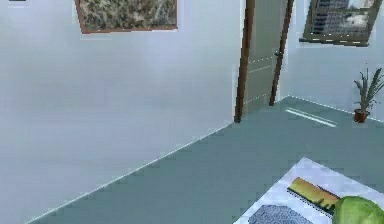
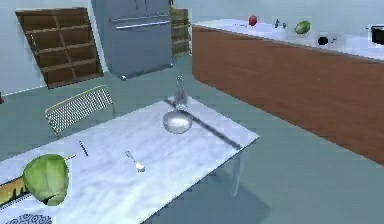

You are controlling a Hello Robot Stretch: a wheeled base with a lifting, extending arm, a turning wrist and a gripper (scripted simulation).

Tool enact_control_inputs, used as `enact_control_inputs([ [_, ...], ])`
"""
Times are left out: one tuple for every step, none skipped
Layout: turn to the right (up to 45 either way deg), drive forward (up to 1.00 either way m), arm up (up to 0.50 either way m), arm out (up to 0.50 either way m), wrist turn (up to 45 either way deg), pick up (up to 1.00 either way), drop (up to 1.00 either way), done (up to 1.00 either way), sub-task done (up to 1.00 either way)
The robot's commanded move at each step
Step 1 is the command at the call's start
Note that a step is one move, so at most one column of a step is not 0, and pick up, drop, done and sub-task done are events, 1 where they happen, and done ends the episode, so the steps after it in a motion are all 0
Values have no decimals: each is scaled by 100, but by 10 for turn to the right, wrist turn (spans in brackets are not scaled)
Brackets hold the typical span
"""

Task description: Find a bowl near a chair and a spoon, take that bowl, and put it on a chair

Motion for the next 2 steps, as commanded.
enact_control_inputs([
  [450, 0, 0, 0, 0, 0, 0, 0, 0],
  [450, 0, 0, 0, 0, 0, 0, 0, 0],
])
